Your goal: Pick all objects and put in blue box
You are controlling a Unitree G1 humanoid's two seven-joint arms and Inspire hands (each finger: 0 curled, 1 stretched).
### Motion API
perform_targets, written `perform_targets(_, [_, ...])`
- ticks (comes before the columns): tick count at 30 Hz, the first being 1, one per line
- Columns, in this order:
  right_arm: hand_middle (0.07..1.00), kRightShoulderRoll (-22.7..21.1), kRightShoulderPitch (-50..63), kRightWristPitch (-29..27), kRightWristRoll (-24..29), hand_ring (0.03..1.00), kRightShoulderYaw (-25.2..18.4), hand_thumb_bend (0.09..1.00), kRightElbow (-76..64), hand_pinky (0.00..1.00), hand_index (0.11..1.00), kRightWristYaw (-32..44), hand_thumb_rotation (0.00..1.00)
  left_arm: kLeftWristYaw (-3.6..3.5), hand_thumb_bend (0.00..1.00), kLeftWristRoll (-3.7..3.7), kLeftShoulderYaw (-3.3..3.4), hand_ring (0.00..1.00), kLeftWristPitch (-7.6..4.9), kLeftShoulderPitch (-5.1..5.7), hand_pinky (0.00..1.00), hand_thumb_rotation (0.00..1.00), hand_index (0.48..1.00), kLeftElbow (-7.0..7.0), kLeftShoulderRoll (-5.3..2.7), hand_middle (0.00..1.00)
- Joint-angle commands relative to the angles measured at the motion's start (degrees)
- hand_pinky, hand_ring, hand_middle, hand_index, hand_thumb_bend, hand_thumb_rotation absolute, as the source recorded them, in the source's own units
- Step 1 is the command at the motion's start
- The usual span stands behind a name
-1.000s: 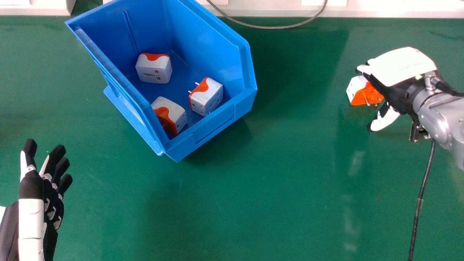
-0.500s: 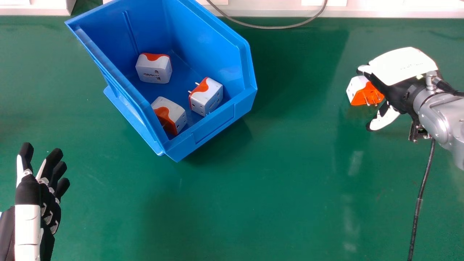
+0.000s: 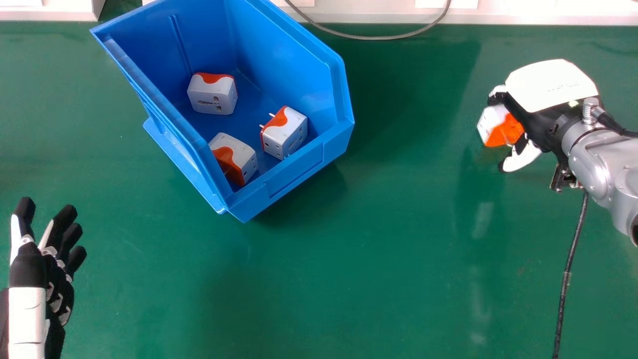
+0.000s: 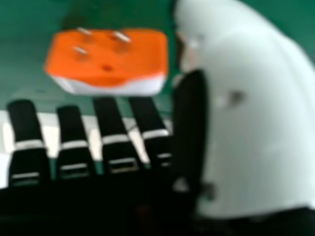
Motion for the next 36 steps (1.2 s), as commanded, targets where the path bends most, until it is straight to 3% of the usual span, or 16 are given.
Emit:
perform_targets(1, [0.44, -0.53, -1.94, 0.57, 0.8, 0.356, -0.5, 0.499, 0.11, 0.3, 0.505, -1.01, 0.06, -0.34, 0.9, -0.27, 0.63, 0.97, -1.32, 1.24, 0.97, 1.0, 1.0, -1.05, -0.03, 0.97])
perform_targets(7, [0.406, -1.02, -1.52, -1.19, 1.3, 0.269, -0.81, 0.507, 0.3, 0.22, 0.498, -2.06, 0.02, -0.35, 0.89, -0.53, 0.94, 0.97, -1.61, 1.78, 0.97, 1.0, 1.0, -1.07, -0.09, 0.97])
perform_targets(14, [0.474, -1.14, -1.6, -1.73, 1.13, 0.358, -0.64, 0.501, 0.61, 0.29, 0.519, -2.45, 0.0, 0.03, 0.89, -0.32, 0.78, 0.97, -1.15, 2.65, 0.96, 1.0, 1.0, -2.49, -0.47, 0.97])
perform_targets(17, [0.495, -1.17, -1.63, -1.69, 1.24, 0.382, -0.75, 0.496, 0.59, 0.31, 0.526, -2.35, 0.0, 0.0, 0.9, -0.35, 0.85, 0.97, -1.18, 2.62, 0.96, 1.0, 1.0, -2.31, -0.46, 0.97])
perform_targets(25, [0.493, -1.21, -1.21, -0.39, 1.78, 0.394, -1.44, 0.495, 0.48, 0.33, 0.525, -2.27, 0.0, -0.12, 0.9, -0.23, 0.66, 0.97, -1.42, 2.69, 0.96, 1.0, 1.0, -1.99, -0.6, 0.97])
perform_targets(27, [0.483, -0.96, -1.39, 1.34, 2.05, 0.344, -1.88, 0.503, 0.52, 0.29, 0.506, -1.54, 0.0, -0.07, 0.9, -0.27, 0.57, 0.97, -1.3, 2.82, 0.96, 1.0, 1.0, -2.27, -0.69, 0.97])
perform_targets(29, [0.552, -1.05, -1.36, 3.08, 1.85, 0.45, -1.79, 0.52, -0.38, 0.37, 0.563, -1.05, 0.2, 0.08, 0.9, -0.19, 0.42, 0.97, -1.12, 2.92, 0.96, 1.0, 1.0, -2.7, -0.83, 0.97])
perform_targets(31, [0.722, -1.2, -1.25, 4.3, 2.16, 0.647, -1.97, 0.571, -1.44, 0.49, 0.752, -1.13, 0.51, 0.19, 0.9, -0.08, 0.33, 0.97, -1.04, 2.85, 0.96, 1.0, 1.0, -2.74, -0.9, 0.96])
perform_targets(32, [0.769, -1.2, -1.11, 4.71, 2.72, 0.698, -2.37, 0.588, -1.83, 0.53, 0.802, -1.22, 0.59, 0.21, 0.9, -0.03, 0.31, 0.97, -1.05, 2.82, 0.96, 1.0, 1.0, -2.73, -0.94, 0.96])
perform_targets(36, [0.884, -1.56, -0.05, 6.34, 4.94, 0.806, -4.72, 0.655, -3.42, 0.64, 0.897, -2.08, 0.63, 0.26, 0.9, 0.18, 0.27, 0.97, -1.0, 2.38, 0.96, 1.0, 1.0, -2.37, -0.85, 0.96])
